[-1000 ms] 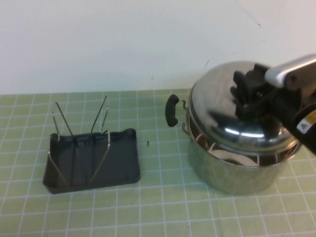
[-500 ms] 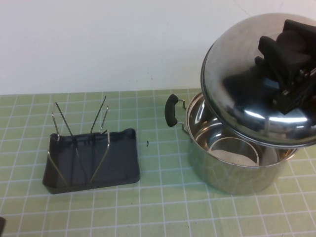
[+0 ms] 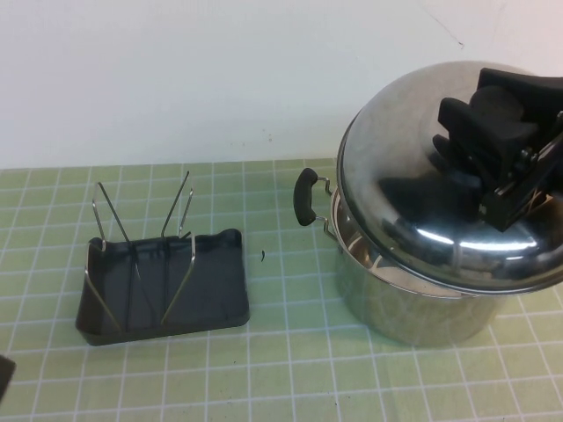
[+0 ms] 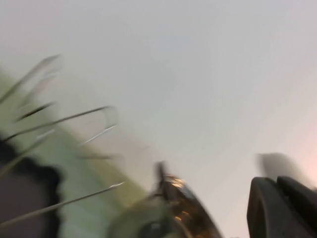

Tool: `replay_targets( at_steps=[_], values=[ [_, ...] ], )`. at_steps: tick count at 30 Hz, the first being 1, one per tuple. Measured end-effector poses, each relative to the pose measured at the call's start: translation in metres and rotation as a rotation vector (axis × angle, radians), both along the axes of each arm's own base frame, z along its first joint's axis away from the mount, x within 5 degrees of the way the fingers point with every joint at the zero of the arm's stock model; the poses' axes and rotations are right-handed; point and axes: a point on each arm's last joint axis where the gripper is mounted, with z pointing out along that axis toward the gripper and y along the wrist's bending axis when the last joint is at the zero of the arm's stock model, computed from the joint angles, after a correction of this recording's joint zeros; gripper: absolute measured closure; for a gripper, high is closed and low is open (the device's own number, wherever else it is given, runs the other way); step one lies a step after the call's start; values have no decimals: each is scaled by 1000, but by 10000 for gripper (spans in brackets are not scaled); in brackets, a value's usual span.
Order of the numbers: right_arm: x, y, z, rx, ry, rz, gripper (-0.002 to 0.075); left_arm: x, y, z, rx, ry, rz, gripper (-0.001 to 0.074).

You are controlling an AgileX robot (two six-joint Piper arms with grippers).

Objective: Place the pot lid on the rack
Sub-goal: Hand over the pot lid

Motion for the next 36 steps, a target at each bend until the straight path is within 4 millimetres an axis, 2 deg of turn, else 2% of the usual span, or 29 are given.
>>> replay_targets(
  at_steps=[3,6,11,13,16,21,23,25,29,33,36],
  values=[
    [-1,1,0,4,7,12,390,-3,-9,35,90,-98,-99,738],
    [-2,2,0,14,5,26,390,8,-21,55,130,-116,-249,738],
    [-3,4,3,34,-23,55,390,37,-41,60,250,-94,-508,735],
    [-4,4,5,42,-37,67,390,52,-46,60,278,-68,-583,703],
    [-6,6,7,58,-60,88,390,73,-52,59,313,-52,-680,577],
    [-7,7,10,77,-86,113,390,119,-57,63,260,34,-766,244],
    [-8,7,10,79,-88,115,390,137,-61,67,225,48,-831,173],
    [-8,7,10,80,-90,116,390,153,-69,69,204,54,-901,153],
    [-8,7,11,82,-93,119,390,179,-98,68,189,74,-1033,151],
    [-8,8,11,84,-97,123,390,195,-128,67,201,70,-1122,152],
    [-8,8,11,79,-96,121,390,203,-141,70,212,50,-1156,162]
  ],
)
